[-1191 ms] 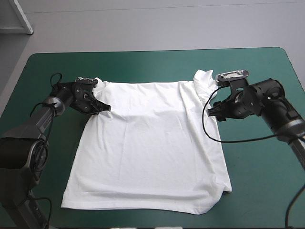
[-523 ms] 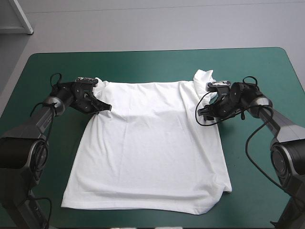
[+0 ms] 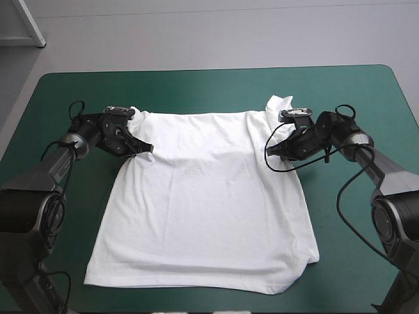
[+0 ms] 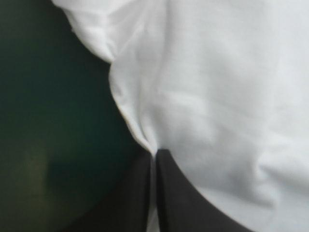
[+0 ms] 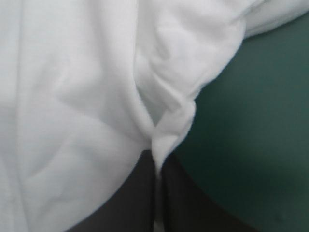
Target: Fold the cloth
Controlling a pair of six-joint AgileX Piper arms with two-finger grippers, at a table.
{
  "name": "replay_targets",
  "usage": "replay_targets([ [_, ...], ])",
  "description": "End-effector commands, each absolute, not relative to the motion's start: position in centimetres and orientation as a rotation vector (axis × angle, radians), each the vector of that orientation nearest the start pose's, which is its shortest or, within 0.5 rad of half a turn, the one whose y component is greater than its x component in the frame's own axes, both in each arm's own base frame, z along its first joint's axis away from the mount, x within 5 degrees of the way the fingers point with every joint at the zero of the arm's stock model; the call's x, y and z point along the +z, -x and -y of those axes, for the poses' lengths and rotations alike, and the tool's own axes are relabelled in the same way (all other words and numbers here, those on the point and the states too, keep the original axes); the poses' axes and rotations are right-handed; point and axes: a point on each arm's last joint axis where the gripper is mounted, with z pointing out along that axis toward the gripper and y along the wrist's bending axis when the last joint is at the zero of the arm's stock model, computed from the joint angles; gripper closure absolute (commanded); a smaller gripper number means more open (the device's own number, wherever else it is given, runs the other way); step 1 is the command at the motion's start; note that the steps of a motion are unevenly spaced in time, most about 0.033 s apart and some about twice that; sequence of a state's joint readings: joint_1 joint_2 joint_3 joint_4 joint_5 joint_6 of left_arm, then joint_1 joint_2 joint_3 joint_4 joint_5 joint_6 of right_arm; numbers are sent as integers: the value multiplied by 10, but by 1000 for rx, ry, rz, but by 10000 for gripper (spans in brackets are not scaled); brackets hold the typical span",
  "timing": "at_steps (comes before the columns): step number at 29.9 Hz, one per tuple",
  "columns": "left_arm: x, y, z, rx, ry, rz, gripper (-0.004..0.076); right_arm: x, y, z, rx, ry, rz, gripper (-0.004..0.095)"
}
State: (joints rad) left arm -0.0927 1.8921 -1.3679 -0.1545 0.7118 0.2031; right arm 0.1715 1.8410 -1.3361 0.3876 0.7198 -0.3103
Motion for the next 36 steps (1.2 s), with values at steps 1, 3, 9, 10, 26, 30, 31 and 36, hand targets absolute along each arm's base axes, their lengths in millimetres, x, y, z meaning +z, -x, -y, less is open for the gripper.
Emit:
replay_targets([
  [1,255,-389,48,-126,-289,-2616,703,292,-376,-85,383,303,-2420,921],
  [3,281,-386,48,-119,-317,-2572,703,315,-370,-84,380,305,-2353,921],
  [9,383,-371,47,-94,-378,-2375,705,394,-339,-78,339,328,-2126,921],
  [10,403,-368,47,-89,-377,-2323,705,405,-334,-77,335,330,-2095,921],
  [26,578,-282,17,273,-323,-1893,705,573,-249,-61,206,401,-1639,921],
  [30,577,-281,17,267,-324,-1911,705,584,-240,-62,246,402,-1604,922],
  [31,576,-281,17,262,-326,-1910,705,584,-240,-62,255,401,-1601,922],
  [36,571,-295,20,243,-328,-1897,705,573,-263,-66,253,400,-1627,922],
])
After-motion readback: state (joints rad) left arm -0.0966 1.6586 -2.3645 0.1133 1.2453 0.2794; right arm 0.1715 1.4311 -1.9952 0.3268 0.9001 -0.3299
